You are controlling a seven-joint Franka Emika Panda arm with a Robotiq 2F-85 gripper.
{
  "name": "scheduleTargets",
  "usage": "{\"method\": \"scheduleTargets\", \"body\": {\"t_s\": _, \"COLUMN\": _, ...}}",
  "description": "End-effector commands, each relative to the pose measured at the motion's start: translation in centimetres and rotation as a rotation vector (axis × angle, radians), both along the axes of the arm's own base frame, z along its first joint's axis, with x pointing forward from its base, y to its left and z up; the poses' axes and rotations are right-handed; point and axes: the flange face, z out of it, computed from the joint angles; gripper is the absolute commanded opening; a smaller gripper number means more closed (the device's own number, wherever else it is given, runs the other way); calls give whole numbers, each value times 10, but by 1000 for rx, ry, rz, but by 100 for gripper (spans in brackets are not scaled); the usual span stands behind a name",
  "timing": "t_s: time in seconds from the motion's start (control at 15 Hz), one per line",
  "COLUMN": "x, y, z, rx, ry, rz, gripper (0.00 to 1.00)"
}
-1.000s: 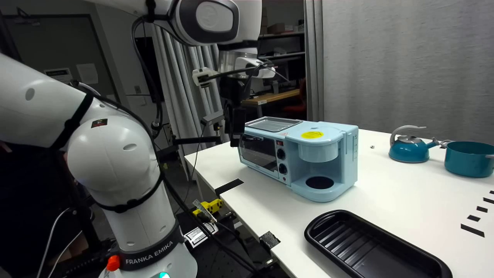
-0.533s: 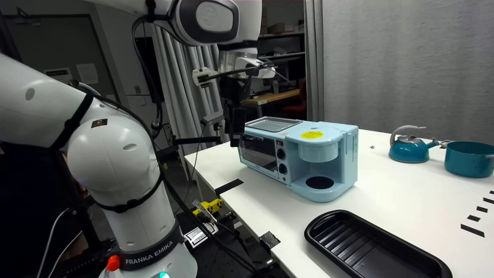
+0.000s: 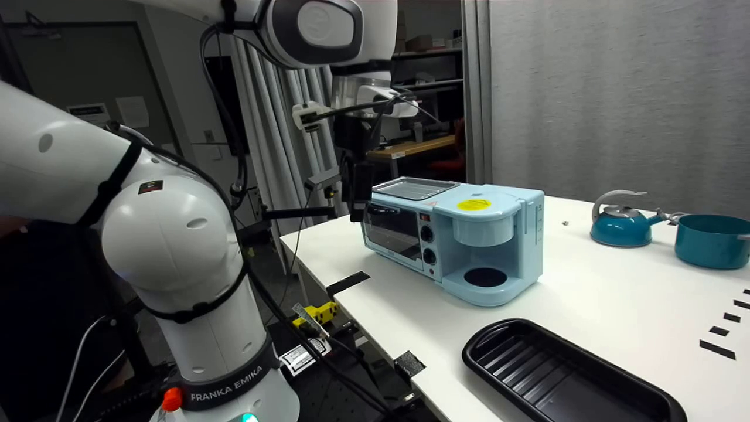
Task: Press the button on the top of the oven
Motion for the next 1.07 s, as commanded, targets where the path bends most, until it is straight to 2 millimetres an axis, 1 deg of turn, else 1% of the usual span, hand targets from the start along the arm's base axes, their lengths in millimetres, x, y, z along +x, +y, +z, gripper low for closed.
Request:
{"method": "scheduleTargets", "body": {"t_s": 0.0, "x": 10, "y": 4, "z": 10, "rx": -26, "ry": -27, "rz": -5, "gripper": 100}}
{"method": "scheduleTargets", "body": {"t_s": 0.07, "x": 16, "y": 2, "z": 15, "rx": -32, "ry": -38, "rz": -5, "gripper": 100}}
{"method": "scheduleTargets", "body": {"t_s": 0.2, "x": 29, "y": 7, "z": 28, "rx": -58, "ry": -76, "rz": -3, "gripper": 100}}
{"method": "scheduleTargets", "body": {"t_s": 0.33, "x": 44, "y": 5, "z": 38, "rx": -92, "ry": -132, "rz": 0, "gripper": 100}}
{"method": "scheduleTargets", "body": {"t_s": 0.47, "x": 61, "y": 6, "z": 47, "rx": -132, "ry": -184, "rz": 5, "gripper": 100}}
{"method": "scheduleTargets", "body": {"t_s": 0.6, "x": 72, "y": 9, "z": 54, "rx": -158, "ry": -217, "rz": 9, "gripper": 100}}
{"method": "scheduleTargets", "body": {"t_s": 0.67, "x": 75, "y": 11, "z": 56, "rx": -170, "ry": -220, "rz": 15, "gripper": 100}}
{"method": "scheduleTargets", "body": {"t_s": 0.73, "x": 61, "y": 8, "z": 49, "rx": -138, "ry": -209, "rz": 24, "gripper": 100}}
{"method": "scheduleTargets", "body": {"t_s": 0.87, "x": 67, "y": 11, "z": 52, "rx": -148, "ry": -211, "rz": 29, "gripper": 100}}
{"method": "scheduleTargets", "body": {"t_s": 1.0, "x": 69, "y": 12, "z": 52, "rx": -150, "ry": -210, "rz": 31, "gripper": 100}}
